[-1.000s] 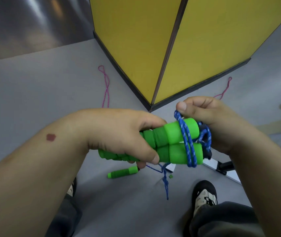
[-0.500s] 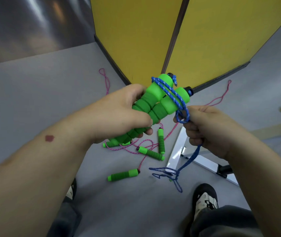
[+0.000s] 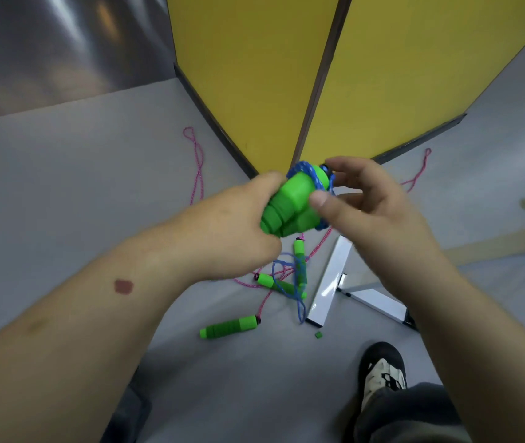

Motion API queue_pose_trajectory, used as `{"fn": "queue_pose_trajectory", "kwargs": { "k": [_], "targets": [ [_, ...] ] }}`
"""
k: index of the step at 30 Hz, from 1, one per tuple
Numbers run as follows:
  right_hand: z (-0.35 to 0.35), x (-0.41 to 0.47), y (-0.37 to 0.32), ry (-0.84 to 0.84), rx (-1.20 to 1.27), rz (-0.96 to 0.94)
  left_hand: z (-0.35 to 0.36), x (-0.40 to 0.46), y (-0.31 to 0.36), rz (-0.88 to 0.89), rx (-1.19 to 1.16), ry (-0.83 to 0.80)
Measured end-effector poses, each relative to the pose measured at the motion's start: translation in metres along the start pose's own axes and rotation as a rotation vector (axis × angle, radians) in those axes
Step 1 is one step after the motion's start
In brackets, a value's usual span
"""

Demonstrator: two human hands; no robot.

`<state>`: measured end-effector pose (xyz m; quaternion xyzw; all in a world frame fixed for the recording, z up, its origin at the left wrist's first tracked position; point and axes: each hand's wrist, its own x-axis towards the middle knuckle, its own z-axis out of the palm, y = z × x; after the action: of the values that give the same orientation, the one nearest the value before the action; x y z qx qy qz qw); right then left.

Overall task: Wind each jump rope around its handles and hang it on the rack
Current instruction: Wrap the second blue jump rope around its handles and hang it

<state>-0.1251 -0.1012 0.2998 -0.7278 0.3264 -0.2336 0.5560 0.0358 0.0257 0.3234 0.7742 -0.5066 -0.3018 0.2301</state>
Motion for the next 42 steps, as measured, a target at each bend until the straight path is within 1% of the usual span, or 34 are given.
{"fn": "queue_pose_trajectory", "kwargs": {
  "k": [1,5,7,9,11,13,16,18,19,20,22,24,26,27,31,34,38,42],
  "targets": [
    [0.004,-0.001,0.001,-0.019,-0.056,-0.041,0.002,0.0,0.001,0.003,0.028,-0.02],
    [0.008,-0.002,0.007,0.016,-0.246,-0.149,0.004,0.0,0.0,0.006,0.109,-0.034],
    [0.007,-0.002,0.008,-0.011,-0.255,-0.16,0.002,0.0,-0.003,0.001,0.119,-0.04],
    [0.005,-0.002,0.007,-0.028,-0.148,-0.108,-0.001,0.0,-0.005,-0.009,0.136,-0.056],
    [0.005,-0.002,0.004,-0.001,-0.084,-0.077,-0.002,-0.001,-0.005,-0.008,0.15,-0.072],
    [0.006,0.001,0.006,0.105,-0.027,-0.01,-0.003,-0.001,-0.006,-0.01,0.15,-0.08],
    [0.001,0.01,0.007,0.262,0.138,0.17,-0.008,0.0,-0.009,-0.008,0.077,-0.076],
    [-0.004,0.014,0.011,0.29,0.156,0.258,-0.012,0.0,-0.01,-0.002,0.02,-0.07],
    [-0.005,0.014,0.011,0.287,0.094,0.272,-0.014,0.0,-0.01,0.0,-0.007,-0.072],
    [-0.006,0.012,0.01,0.279,0.015,0.264,-0.015,-0.001,-0.01,0.002,-0.04,-0.079],
    [-0.003,0.005,0.005,0.27,-0.081,0.166,-0.015,-0.001,-0.009,0.009,-0.113,-0.112],
    [0.001,-0.001,-0.004,0.174,-0.021,0.058,-0.013,-0.001,-0.006,0.029,-0.188,-0.172],
    [0.005,-0.006,-0.008,0.027,0.04,0.036,-0.009,-0.001,-0.005,0.05,-0.258,-0.238],
    [0.006,-0.008,-0.009,-0.017,0.021,0.027,-0.007,-0.002,-0.005,0.051,-0.301,-0.271],
    [0.006,-0.014,-0.013,-0.043,-0.049,-0.019,-0.003,-0.002,-0.009,0.028,-0.473,-0.369],
    [0.006,-0.015,-0.017,-0.079,-0.1,-0.075,-0.004,-0.003,-0.011,0.012,-0.555,-0.426],
    [0.006,-0.015,-0.019,-0.133,-0.062,-0.06,-0.005,-0.004,-0.012,-0.004,-0.621,-0.475],
    [0.005,-0.013,-0.018,-0.126,-0.03,-0.051,-0.005,-0.003,-0.01,-0.022,-0.664,-0.492]
  ]
}}
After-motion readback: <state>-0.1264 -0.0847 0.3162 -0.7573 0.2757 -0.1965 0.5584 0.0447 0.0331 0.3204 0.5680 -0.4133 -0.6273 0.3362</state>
